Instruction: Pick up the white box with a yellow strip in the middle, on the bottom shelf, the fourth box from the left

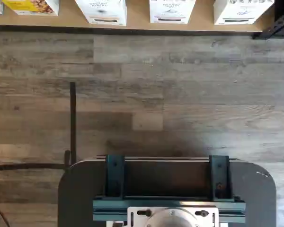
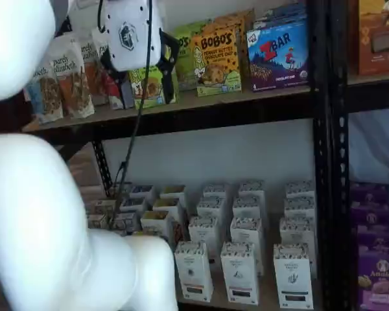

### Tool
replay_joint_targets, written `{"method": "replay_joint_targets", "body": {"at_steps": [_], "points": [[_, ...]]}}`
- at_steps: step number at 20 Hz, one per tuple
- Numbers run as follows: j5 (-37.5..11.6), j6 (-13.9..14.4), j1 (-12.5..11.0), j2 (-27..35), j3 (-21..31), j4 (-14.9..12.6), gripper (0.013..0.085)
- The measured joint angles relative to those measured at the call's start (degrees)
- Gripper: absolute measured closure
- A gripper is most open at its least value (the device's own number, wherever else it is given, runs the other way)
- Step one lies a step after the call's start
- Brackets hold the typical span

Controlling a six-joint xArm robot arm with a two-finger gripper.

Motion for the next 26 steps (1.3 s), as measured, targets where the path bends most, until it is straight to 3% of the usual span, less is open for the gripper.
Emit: {"method": "replay_joint_targets", "body": {"at_steps": [9,18,26], "points": [[-2.29,-0.23,-0.38,-0.85,1.15,0.51,0.0130],[-7.82,1.74,2.30,-1.99,6.00,-1.36,0.0130],[-14.67,3.54,4.15,-2.86,13.65,-1.57,0.0130]]}}
